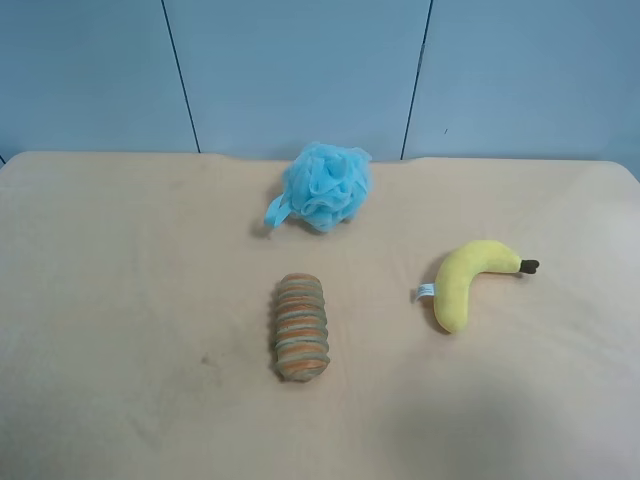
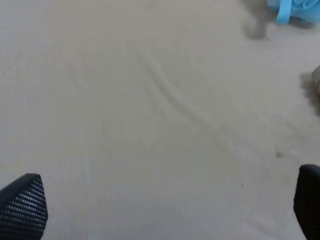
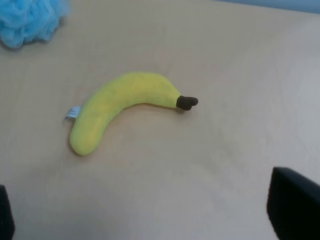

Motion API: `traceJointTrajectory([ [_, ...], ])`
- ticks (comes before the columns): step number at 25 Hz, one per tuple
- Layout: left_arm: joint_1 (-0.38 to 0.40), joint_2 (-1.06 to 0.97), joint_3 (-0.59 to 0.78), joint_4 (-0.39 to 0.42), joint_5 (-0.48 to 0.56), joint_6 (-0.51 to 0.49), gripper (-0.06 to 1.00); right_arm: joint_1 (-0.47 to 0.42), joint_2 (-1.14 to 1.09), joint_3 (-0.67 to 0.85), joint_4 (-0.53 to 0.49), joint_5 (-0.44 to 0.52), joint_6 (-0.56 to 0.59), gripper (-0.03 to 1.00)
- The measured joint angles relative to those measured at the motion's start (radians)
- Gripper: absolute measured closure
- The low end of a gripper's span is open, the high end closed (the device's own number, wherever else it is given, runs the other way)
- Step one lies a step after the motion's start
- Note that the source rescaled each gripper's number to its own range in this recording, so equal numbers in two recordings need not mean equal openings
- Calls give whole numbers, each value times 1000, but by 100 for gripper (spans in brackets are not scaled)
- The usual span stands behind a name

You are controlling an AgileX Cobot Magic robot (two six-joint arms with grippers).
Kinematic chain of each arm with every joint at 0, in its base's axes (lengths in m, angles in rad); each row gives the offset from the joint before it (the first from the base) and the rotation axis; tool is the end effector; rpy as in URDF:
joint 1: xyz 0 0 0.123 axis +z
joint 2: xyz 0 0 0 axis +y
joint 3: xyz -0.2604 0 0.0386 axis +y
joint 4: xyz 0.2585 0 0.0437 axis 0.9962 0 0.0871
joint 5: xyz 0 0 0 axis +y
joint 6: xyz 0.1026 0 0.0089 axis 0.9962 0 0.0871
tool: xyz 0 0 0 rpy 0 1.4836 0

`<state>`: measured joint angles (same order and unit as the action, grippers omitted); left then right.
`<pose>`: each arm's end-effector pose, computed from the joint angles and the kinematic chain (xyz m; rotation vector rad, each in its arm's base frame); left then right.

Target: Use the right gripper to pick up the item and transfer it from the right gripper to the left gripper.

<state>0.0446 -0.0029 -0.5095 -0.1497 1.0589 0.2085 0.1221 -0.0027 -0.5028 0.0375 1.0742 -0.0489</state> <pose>0.0356 -0.0118 0.2808 0.1732 2.0137 -0.0184 0.0350 0.0077 0.2766 -0.1775 2.0452 0.0904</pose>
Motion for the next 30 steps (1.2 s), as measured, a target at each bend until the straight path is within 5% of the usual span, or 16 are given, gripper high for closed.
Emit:
traceJointTrajectory([
  [30, 0, 0, 0, 0, 0, 0, -5, 0, 0, 0, 20, 0, 1, -3],
])
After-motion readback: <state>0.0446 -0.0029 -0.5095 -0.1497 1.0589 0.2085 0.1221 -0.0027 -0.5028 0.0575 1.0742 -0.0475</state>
